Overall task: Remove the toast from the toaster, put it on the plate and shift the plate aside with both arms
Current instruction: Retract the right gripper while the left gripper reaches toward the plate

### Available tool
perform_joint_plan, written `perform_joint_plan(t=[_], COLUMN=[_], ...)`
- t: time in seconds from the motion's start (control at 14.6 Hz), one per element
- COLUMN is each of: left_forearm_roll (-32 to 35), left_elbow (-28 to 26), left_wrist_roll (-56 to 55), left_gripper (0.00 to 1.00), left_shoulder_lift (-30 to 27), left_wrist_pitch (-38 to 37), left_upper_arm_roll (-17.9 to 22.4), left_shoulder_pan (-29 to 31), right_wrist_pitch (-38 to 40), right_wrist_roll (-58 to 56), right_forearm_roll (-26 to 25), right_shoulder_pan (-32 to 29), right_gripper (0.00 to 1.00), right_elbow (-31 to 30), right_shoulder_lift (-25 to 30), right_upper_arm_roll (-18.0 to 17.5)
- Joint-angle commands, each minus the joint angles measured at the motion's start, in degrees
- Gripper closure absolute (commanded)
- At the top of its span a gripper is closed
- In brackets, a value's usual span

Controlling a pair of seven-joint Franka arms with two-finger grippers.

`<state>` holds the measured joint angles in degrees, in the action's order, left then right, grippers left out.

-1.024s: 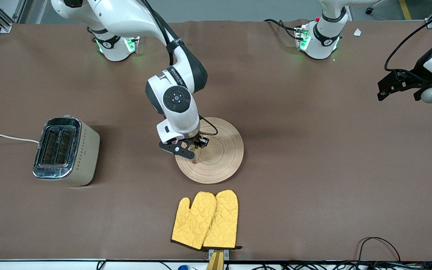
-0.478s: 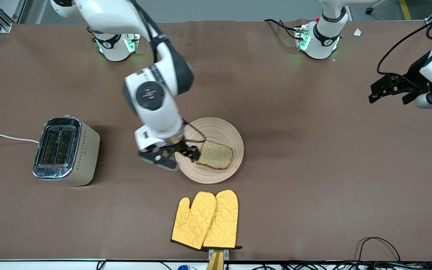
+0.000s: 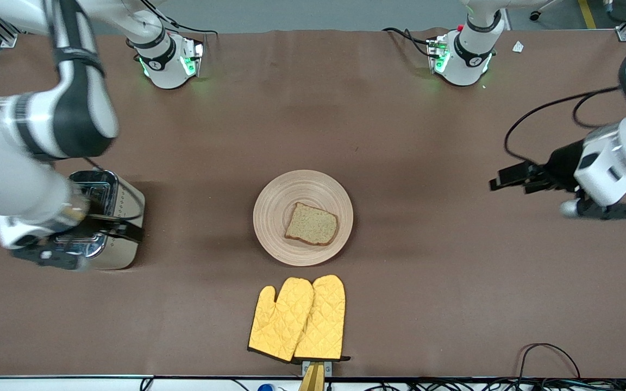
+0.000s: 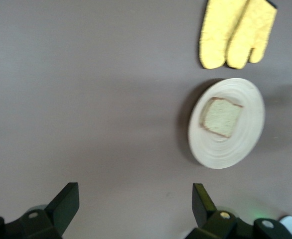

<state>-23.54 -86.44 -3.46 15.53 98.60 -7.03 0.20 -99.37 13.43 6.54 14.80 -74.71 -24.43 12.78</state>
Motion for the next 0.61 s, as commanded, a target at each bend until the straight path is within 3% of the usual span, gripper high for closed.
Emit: perform_joint_plan(t=[0.0, 0.2, 0.41, 0.55], left_forearm_roll=[-5.8, -9.9, -18.8, -22.6], left_elbow=[1.1, 1.1, 1.1, 1.2], left_wrist_roll=[3.8, 5.9, 14.4, 20.0], left_gripper=[0.00, 0.04, 0.12, 0.19], left_shoulder_lift=[6.7, 13.7, 20.2, 24.6], left_wrist_pitch=[5.9, 12.1, 14.3, 14.6], left_upper_arm_roll=[-3.1, -6.9, -8.6, -9.1], left_shoulder_pan=[-0.3, -0.2, -0.4, -1.0], right_wrist_pitch=[0.4, 0.4, 0.0, 0.5], right_wrist_roll=[-9.8, -14.8, -15.5, -15.5], right_forearm_roll=[0.9, 0.6, -0.2, -5.0], right_shoulder_pan=[-6.4, -10.3, -10.8, -10.2], right_gripper=[0.00, 0.00, 0.00, 0.00], right_elbow=[-5.6, -12.5, -19.8, -22.3], right_shoulder_lift=[4.7, 11.8, 22.0, 27.7], right_upper_arm_roll=[-1.3, -1.3, -1.2, -1.6])
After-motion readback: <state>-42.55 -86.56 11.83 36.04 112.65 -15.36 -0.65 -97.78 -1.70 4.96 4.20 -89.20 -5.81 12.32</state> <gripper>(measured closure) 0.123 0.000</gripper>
